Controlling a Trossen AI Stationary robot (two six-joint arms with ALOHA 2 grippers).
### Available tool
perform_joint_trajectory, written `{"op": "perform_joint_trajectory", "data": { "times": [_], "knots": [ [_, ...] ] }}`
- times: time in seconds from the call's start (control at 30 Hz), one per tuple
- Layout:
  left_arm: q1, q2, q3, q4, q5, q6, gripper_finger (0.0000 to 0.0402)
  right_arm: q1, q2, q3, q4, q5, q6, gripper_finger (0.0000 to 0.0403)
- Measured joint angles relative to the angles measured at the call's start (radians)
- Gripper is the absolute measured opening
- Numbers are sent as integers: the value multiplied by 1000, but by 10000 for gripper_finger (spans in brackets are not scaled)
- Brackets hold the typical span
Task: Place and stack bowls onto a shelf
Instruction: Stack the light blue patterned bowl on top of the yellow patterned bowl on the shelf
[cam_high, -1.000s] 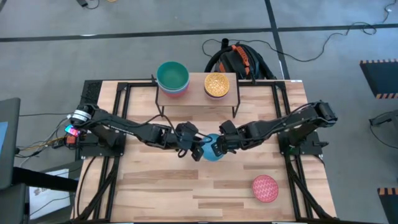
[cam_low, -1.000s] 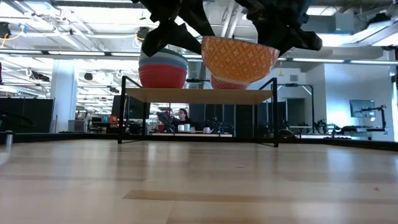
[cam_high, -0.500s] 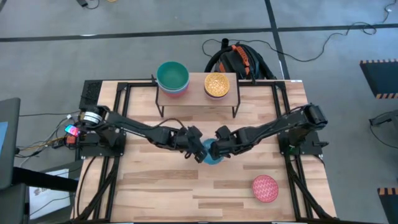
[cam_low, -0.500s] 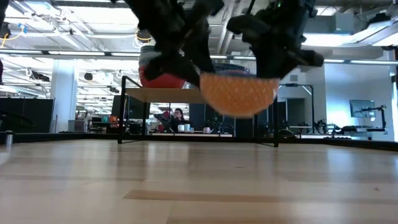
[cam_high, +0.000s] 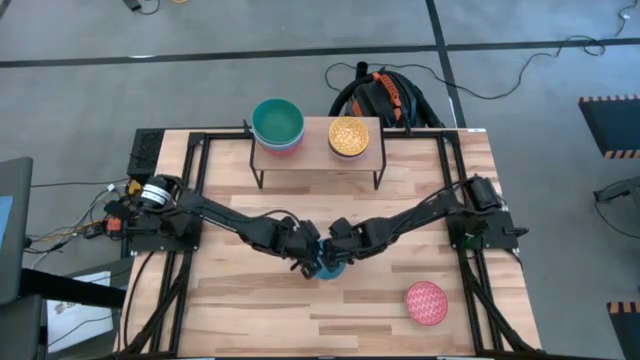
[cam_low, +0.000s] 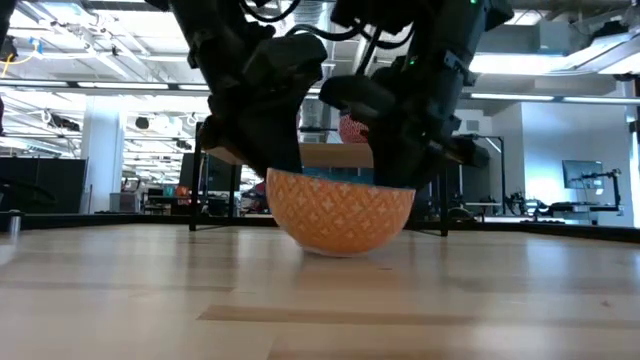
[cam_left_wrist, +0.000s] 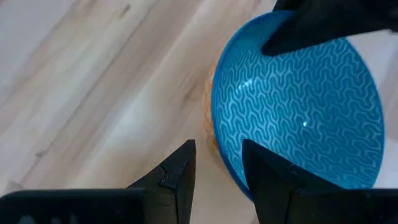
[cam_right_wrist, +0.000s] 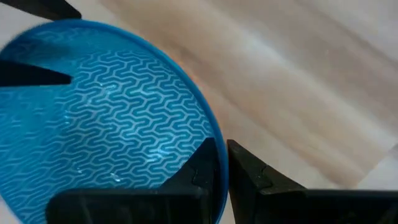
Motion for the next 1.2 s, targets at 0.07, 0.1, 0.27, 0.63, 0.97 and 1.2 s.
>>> {"op": "perform_joint_trajectory", "data": {
  "times": [0.07,0.1,0.27,0.63,0.97,1.2],
  "knots": [
    [-9,0,0,-18,0,-15,114,0,12,0,35,-30,22,51],
    [-12,0,0,-29,0,-23,114,-1,15,0,44,-43,29,51],
    [-21,0,0,-32,8,-38,114,-1,5,-3,53,-40,40,52],
    [-19,2,-2,-25,-1,-18,113,-3,-18,-4,47,-15,-52,156],
    [-21,2,-2,-17,-31,-26,113,37,-26,-5,47,136,-318,229],
    [-18,2,-2,3,-17,-24,114,104,-90,-5,48,285,-524,223]
  ]
}}
